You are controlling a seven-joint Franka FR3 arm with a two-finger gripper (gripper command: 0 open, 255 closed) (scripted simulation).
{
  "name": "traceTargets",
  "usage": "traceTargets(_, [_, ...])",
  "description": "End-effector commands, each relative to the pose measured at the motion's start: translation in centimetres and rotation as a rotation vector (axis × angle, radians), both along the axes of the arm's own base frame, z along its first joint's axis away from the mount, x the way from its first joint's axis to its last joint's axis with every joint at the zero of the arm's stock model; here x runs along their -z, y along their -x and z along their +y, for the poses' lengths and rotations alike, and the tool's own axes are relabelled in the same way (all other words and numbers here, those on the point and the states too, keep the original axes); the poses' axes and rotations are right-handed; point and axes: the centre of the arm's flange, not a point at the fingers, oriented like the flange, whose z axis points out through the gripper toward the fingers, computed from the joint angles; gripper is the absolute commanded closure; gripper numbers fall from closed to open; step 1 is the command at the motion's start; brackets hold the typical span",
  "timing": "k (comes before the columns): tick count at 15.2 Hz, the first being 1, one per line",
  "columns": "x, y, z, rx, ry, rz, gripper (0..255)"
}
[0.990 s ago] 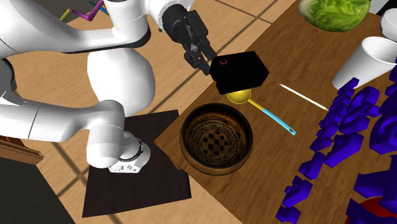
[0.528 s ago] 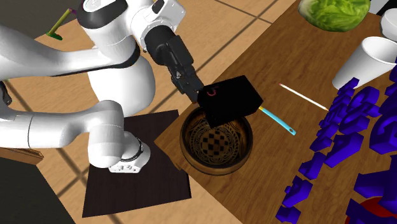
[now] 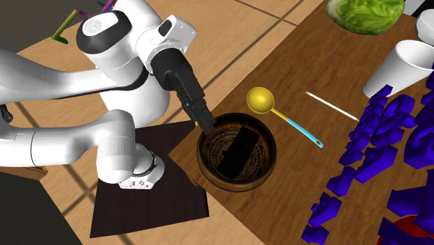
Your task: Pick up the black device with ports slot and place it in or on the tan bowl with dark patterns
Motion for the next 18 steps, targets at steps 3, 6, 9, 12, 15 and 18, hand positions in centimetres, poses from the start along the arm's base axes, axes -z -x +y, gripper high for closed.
traceTargets(3, [-4.7, -3.8, -4.2, -0.068, -0.383, 0.287, 0])
traceTargets(6, [-6.2, -8.9, -9.4, -0.135, -0.766, 0.575, 0])
traceTargets(9, [-5.3, -12.6, -12.7, -0.181, -1.027, 0.771, 0])
traceTargets(12, [-3.8, -12.6, -13.0, -0.181, -1.027, 0.771, 0])
traceTargets(15, [-2.2, -12.5, -13.3, -0.181, -1.027, 0.771, 0])
traceTargets(18, [-1.4, -12.5, -13.4, -0.181, -1.027, 0.771, 0])
